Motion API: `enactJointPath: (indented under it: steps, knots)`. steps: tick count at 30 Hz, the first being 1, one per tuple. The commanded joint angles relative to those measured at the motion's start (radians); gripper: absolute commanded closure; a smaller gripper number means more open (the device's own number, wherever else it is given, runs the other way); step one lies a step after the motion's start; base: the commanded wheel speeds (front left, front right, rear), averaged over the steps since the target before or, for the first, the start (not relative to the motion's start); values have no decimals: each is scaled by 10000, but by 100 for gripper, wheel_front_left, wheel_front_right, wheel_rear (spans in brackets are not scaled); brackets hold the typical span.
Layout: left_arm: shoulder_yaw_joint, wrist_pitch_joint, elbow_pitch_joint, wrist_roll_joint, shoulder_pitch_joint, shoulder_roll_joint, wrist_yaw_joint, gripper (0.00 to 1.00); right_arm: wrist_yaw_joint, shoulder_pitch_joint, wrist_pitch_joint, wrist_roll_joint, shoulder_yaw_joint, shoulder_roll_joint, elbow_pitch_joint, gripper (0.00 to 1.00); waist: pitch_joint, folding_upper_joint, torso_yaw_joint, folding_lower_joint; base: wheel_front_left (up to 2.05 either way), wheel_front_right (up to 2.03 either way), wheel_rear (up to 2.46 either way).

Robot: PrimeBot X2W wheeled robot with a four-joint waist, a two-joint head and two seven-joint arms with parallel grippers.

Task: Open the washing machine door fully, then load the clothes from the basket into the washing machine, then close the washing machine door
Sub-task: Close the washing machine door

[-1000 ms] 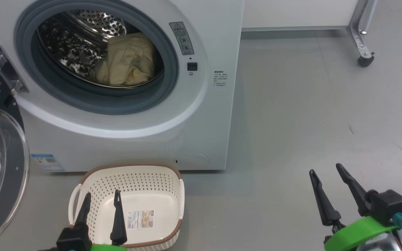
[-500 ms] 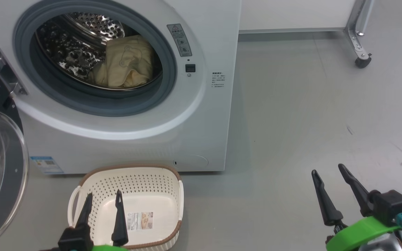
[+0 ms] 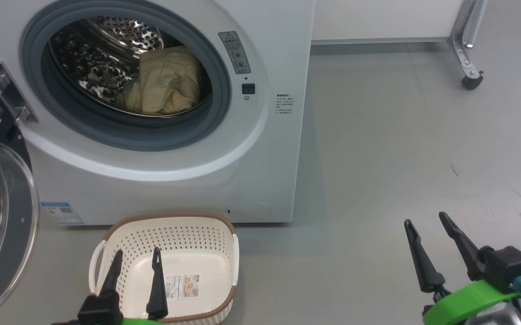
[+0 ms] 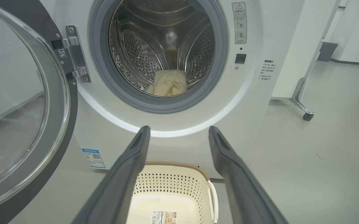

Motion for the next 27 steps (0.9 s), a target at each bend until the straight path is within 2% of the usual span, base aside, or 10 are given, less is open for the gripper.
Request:
enactJointPath:
  steps: [1,9,20,27]
  knots:
    - [327,-19,-363,90,-484,208,288,0,42,-210,-31,40,152,-100,-364,0,-7,0,-2,0,-40,63,-23]
    - [268,6,-399,112,-487,245,348,0,42,-207,-51,53,134,-100,-353,0,-52,0,-4,0,-109,112,-4]
    - [237,39,-473,39,-543,332,318,0,42,-200,-45,64,93,-100,-350,0,-76,0,30,0,-178,178,0]
    - [228,13,-497,33,-571,381,322,0,42,-217,-66,84,79,-100,-323,0,-67,0,49,0,-83,83,0]
